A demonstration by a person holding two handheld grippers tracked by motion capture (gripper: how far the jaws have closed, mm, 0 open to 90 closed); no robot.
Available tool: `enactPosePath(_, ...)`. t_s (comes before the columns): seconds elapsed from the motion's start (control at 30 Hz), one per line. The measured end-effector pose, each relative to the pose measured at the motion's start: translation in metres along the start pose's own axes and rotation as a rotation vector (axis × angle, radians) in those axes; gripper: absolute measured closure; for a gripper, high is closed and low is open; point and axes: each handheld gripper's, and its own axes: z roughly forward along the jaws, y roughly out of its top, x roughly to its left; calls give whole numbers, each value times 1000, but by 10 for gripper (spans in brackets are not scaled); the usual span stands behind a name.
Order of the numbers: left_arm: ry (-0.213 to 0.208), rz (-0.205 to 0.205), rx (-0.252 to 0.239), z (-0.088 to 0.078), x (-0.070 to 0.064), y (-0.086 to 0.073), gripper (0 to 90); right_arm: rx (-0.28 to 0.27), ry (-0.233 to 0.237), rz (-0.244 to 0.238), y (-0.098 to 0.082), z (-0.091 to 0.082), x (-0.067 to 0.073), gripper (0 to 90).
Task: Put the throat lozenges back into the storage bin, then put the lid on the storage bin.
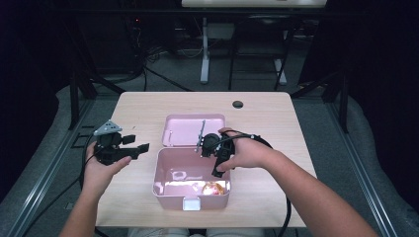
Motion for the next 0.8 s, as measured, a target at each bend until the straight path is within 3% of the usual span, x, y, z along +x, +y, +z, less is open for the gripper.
enactPosePath(0.23,12,-15,19,6,-1,-1,207,-20,-32,53,-14,-7,-9,172)
enactPosePath(0.27,8,-7,23,7,-2,-1,199,-46,-41,89,-18,-9,-13,172)
enactPosePath(0.53,-7,21,37,12,-7,-1,142,-60,-68,195,-37,-9,-26,143)
enactPosePath(0.6,-17,29,32,12,-8,0,130,-62,-71,206,-39,-9,-27,140)
enactPosePath(0.7,-16,53,25,11,-11,1,111,-86,-80,260,-47,-9,-32,100)
enactPosePath(0.8,-18,66,19,11,-13,1,112,-93,-86,275,-50,-7,-33,76)
